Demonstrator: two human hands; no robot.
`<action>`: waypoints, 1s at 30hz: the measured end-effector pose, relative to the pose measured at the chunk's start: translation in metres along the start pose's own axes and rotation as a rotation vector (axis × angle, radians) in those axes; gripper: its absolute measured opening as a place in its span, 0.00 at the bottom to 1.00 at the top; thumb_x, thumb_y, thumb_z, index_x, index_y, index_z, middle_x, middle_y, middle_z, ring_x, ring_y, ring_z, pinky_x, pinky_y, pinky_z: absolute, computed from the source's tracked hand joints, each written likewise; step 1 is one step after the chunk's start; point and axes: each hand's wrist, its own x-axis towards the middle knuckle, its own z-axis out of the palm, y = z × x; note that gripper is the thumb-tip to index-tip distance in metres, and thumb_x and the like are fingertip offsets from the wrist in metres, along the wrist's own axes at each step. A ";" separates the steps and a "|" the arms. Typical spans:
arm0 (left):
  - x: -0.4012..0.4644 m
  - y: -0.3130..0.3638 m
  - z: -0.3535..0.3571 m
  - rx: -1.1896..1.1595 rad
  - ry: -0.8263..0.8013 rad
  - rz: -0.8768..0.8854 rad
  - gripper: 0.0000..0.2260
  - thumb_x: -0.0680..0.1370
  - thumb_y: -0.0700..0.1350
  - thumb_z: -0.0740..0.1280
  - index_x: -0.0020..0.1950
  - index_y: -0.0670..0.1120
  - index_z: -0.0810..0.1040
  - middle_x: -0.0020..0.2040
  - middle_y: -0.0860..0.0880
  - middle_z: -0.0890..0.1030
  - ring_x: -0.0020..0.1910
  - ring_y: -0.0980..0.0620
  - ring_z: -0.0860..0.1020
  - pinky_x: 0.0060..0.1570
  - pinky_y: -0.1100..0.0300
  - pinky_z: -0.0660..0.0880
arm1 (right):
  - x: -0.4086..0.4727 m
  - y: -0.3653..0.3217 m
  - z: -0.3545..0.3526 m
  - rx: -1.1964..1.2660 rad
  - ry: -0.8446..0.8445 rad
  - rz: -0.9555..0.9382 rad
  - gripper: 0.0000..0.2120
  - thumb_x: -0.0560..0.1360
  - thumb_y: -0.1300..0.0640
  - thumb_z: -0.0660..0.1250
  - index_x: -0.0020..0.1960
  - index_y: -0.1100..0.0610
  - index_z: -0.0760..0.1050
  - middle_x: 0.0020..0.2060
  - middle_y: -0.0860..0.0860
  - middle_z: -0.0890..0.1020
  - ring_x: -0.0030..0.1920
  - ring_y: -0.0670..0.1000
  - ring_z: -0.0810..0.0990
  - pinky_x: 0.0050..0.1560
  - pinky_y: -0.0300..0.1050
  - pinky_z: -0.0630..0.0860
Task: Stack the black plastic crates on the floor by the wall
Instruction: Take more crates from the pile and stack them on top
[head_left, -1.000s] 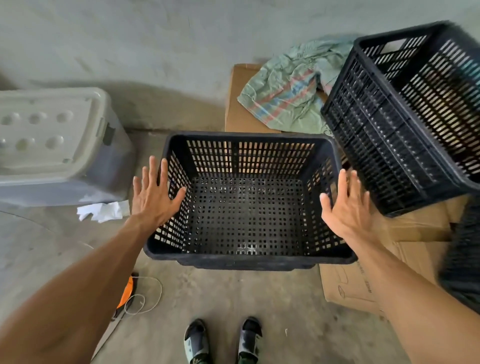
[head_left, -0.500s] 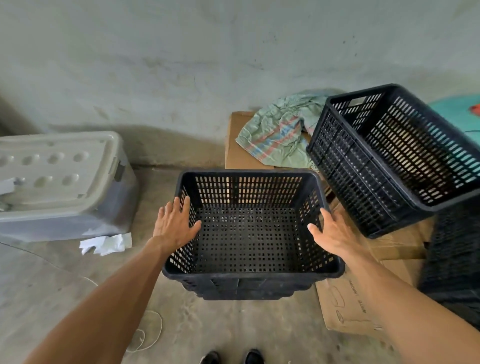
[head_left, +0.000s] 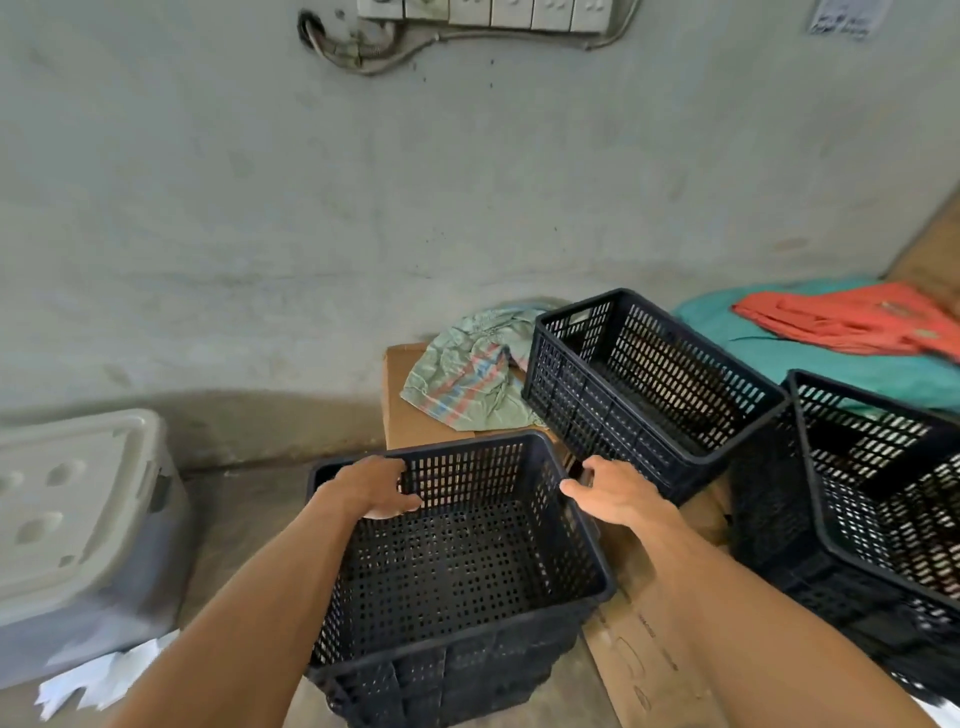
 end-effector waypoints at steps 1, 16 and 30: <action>0.003 0.007 -0.009 -0.007 0.022 0.017 0.31 0.74 0.65 0.66 0.73 0.51 0.70 0.71 0.49 0.74 0.68 0.45 0.73 0.65 0.47 0.71 | -0.002 0.002 -0.007 0.011 0.018 0.006 0.35 0.76 0.34 0.59 0.77 0.51 0.63 0.71 0.55 0.71 0.69 0.58 0.71 0.67 0.57 0.70; 0.167 0.206 -0.085 0.208 0.166 0.322 0.33 0.78 0.61 0.65 0.78 0.48 0.63 0.74 0.43 0.69 0.71 0.42 0.70 0.67 0.46 0.69 | 0.097 0.158 -0.099 0.133 0.244 0.264 0.35 0.76 0.33 0.58 0.76 0.52 0.62 0.72 0.58 0.67 0.70 0.61 0.69 0.67 0.58 0.69; 0.330 0.329 -0.050 0.574 0.052 0.659 0.28 0.78 0.67 0.59 0.74 0.54 0.71 0.69 0.48 0.75 0.71 0.47 0.69 0.74 0.45 0.57 | 0.249 0.243 -0.048 0.563 0.260 0.606 0.57 0.75 0.51 0.69 0.73 0.45 0.19 0.54 0.61 0.81 0.48 0.61 0.82 0.53 0.56 0.80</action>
